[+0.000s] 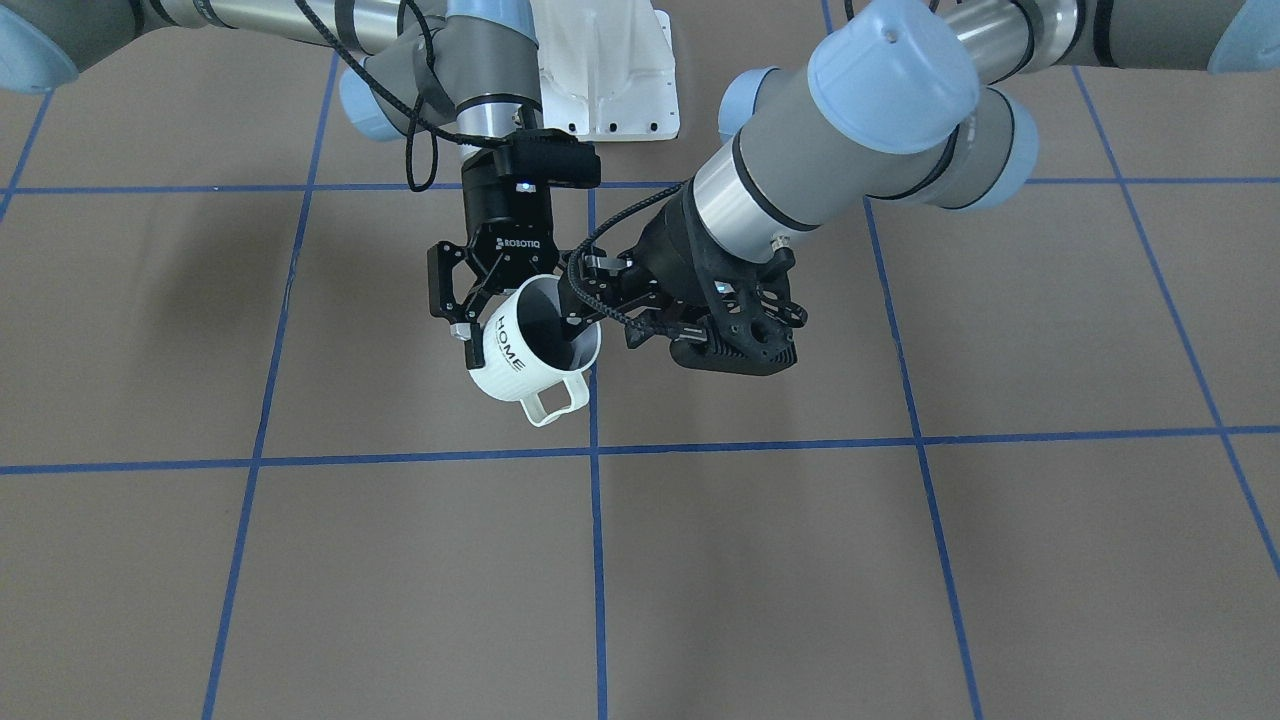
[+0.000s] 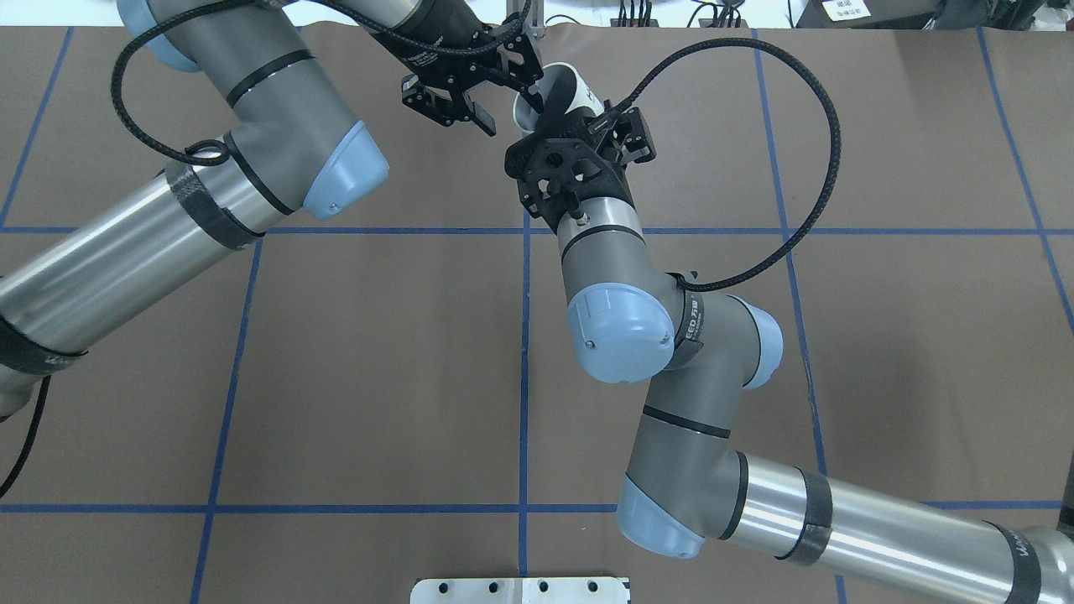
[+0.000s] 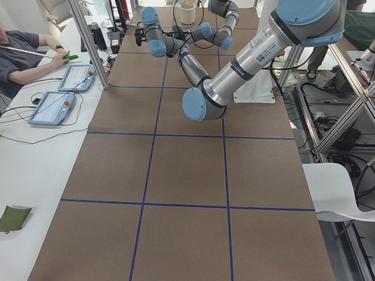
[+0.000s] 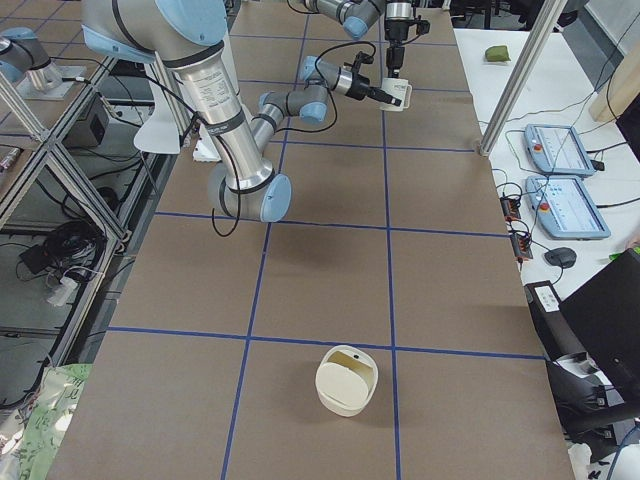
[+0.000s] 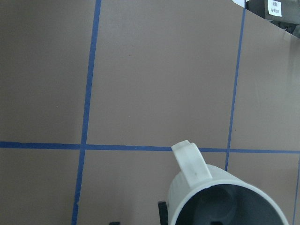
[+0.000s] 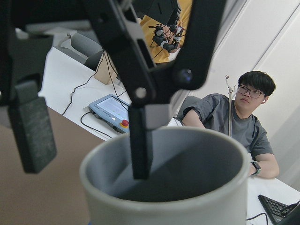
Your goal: Left arm hands cup to right arm to dump lemon
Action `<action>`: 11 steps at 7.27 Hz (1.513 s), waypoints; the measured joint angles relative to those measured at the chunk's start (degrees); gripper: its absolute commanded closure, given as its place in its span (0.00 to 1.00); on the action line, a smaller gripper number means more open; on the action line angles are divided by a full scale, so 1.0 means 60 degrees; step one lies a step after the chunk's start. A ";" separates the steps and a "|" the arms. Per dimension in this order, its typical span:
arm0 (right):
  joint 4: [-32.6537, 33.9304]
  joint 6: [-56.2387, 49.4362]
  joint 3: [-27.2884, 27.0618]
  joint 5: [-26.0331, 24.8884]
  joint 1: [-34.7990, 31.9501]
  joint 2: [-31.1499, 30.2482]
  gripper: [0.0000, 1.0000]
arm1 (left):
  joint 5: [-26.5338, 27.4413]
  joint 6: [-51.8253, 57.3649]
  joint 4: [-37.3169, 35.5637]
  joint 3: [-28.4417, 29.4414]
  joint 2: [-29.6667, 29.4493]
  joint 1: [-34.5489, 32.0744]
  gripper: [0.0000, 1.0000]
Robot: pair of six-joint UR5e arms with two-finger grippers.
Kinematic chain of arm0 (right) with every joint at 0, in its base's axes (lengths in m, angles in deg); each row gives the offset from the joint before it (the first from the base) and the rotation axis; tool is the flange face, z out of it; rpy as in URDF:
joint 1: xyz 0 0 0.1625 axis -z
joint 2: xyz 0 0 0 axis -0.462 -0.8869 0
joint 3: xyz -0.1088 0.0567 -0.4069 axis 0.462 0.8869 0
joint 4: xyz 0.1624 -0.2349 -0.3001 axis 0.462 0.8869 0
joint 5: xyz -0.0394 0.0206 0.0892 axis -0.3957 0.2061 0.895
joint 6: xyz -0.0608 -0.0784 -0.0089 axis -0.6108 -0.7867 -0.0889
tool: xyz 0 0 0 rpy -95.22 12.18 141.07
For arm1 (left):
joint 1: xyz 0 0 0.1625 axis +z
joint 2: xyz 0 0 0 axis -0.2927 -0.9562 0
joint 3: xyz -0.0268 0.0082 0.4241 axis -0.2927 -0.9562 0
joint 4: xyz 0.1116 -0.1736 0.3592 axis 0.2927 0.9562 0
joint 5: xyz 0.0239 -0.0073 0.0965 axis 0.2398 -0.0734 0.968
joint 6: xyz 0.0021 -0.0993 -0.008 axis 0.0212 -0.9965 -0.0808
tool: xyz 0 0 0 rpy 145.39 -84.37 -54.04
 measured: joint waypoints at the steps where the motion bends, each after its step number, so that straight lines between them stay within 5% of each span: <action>1: -0.0006 0.0004 0.0000 0.0000 0.0000 0.0000 0.94 | 0.0006 0.0007 0.0004 0.0004 -0.0005 0.0049 0.51; 7: -0.0016 -0.0004 -0.0012 0.0014 -0.0005 0.0000 0.93 | 0.0024 0.0051 0.0025 0.0014 -0.0013 0.0203 0.72; 9: -0.0024 -0.0006 -0.0023 0.0020 -0.0009 0.0004 0.85 | 0.0039 0.0056 0.0022 0.0038 -0.0012 0.0244 1.00; 10: -0.0022 -0.0007 -0.0022 0.0031 -0.0004 0.0009 0.01 | 0.0050 0.0050 0.0023 0.0055 -0.0022 0.0272 1.00; 11: -0.0019 -0.0007 -0.0022 0.0044 0.0002 0.0006 0.00 | 0.0062 0.0020 0.0012 0.0076 -0.0023 0.0295 1.00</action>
